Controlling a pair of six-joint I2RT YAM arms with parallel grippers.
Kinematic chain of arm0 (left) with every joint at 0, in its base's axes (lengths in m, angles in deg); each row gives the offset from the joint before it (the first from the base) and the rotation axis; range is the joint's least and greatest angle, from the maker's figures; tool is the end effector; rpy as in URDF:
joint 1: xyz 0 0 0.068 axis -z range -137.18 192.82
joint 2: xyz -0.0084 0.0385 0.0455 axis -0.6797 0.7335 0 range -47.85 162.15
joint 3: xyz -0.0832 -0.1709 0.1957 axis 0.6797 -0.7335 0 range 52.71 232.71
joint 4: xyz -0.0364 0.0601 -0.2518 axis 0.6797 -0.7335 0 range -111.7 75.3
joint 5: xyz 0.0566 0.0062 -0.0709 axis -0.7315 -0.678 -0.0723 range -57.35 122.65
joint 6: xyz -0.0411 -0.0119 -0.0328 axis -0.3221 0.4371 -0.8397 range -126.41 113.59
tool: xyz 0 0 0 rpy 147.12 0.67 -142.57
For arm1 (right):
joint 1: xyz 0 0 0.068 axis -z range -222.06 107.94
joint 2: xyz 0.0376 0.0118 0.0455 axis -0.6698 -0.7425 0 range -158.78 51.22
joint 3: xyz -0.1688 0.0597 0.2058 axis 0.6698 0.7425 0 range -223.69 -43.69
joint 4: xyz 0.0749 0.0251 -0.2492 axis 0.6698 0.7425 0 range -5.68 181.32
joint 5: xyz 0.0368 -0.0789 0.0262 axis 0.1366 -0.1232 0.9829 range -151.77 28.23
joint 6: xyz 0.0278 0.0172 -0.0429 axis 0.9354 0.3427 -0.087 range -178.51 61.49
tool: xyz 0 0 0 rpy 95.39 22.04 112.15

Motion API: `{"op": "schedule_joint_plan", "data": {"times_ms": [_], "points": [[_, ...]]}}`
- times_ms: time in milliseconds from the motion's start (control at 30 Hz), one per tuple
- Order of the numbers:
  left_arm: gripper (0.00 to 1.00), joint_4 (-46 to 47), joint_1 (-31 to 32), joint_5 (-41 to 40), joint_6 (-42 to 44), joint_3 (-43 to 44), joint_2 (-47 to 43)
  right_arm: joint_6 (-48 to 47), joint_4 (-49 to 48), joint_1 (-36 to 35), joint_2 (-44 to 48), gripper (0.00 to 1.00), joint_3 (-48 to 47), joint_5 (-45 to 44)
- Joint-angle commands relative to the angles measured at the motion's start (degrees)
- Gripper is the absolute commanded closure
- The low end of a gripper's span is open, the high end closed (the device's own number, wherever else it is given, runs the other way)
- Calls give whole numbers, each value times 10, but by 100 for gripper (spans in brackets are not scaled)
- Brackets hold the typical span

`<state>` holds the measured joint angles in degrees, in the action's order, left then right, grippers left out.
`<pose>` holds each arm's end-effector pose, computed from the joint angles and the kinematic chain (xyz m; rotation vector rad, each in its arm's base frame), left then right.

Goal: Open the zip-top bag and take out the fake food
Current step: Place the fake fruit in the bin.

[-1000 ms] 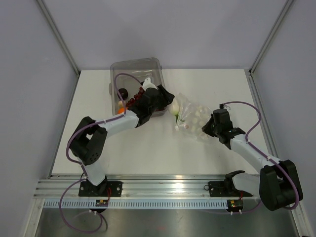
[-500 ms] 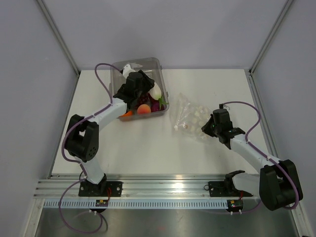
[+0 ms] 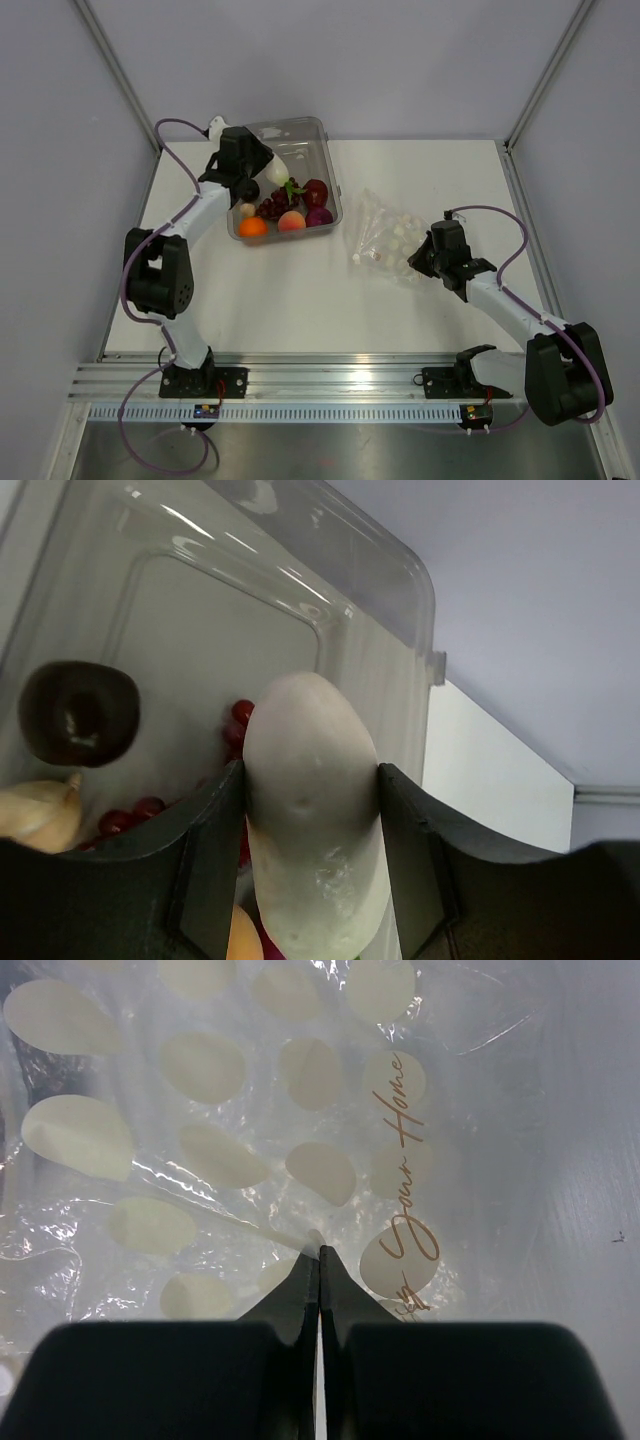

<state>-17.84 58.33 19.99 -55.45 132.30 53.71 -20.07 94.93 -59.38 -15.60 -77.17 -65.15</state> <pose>0.4077 -0.1050 0.2901 -0.7219 1.9005 -0.4983 0.2227 0.0673 0.1956 0.4641 2.3280 0.4096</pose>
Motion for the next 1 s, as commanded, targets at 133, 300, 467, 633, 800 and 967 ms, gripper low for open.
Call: {"op": "schedule_joint_plan", "data": {"times_ms": [133,300,467,633,800,967], "points": [[79,-30,-52,30,41,85,76,8,-17,-3,0,100,-11,6],[78,-45,-75,56,34,110,117,9,-19,-2,-2,100,-12,10],[68,-50,-81,60,36,123,138,10,-20,-3,-1,100,-10,14],[38,-58,-87,74,30,130,141,10,-21,-3,-1,100,-10,15],[23,-66,-87,89,18,128,124,10,-23,-3,-1,100,-10,14],[12,-85,-87,106,-7,124,93,9,-20,-3,-1,100,-12,8]]}}
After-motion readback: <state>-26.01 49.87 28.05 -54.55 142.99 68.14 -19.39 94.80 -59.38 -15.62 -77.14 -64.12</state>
